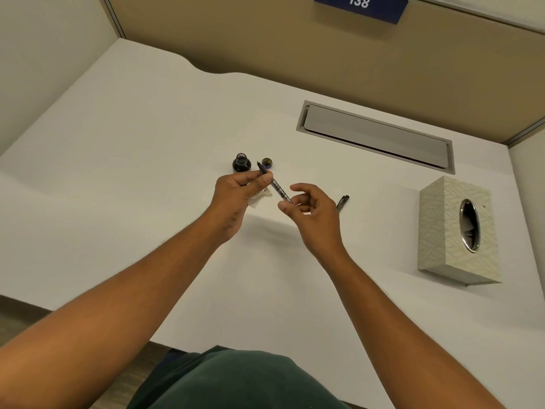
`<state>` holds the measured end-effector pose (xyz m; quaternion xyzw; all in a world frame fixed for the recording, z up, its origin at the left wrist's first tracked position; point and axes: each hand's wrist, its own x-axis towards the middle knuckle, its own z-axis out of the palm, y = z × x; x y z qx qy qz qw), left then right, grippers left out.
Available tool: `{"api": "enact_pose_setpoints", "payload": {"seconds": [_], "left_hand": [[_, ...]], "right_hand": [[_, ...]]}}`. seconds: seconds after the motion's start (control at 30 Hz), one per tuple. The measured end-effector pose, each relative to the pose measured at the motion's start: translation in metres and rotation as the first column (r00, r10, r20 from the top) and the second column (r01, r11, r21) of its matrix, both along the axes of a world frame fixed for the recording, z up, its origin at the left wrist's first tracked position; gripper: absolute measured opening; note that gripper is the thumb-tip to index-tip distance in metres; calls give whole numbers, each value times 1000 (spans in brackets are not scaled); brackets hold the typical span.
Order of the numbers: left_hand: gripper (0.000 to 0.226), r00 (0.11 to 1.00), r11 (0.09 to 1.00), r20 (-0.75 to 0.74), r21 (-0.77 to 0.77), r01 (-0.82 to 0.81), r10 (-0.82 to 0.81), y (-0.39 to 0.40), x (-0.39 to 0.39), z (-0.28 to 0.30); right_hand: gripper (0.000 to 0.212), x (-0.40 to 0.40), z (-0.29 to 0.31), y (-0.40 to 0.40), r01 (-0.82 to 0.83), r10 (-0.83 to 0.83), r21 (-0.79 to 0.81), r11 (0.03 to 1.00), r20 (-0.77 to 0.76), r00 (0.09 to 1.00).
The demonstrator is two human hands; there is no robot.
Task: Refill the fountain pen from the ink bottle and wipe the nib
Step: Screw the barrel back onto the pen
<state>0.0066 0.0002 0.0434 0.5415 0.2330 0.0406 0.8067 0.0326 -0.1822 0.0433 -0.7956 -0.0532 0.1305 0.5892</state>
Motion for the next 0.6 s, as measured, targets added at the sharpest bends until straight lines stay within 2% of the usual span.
{"api": "enact_pose_setpoints", "payload": {"seconds": [0.07,0.27,0.47,0.6], "left_hand": [[23,1000,1000,-3,1,6,-6,-2,1,0],[15,1000,1000,-27,11,-14,14,-4,5,-6],[18,1000,1000,-24,21,-17,18,-4,7,-8],[19,999,999,-33,32,2,-1,-8,9,-10]], "right_hand": [[19,0,1,0,23,-21,-29,999,70,997],[3,8,-7,-2,-22,25,-29,999,106,994],[7,10,-8,-3,-46,55,-74,996,127,990],[17,8,-9,0,-1,32,-130,992,235,971]]}}
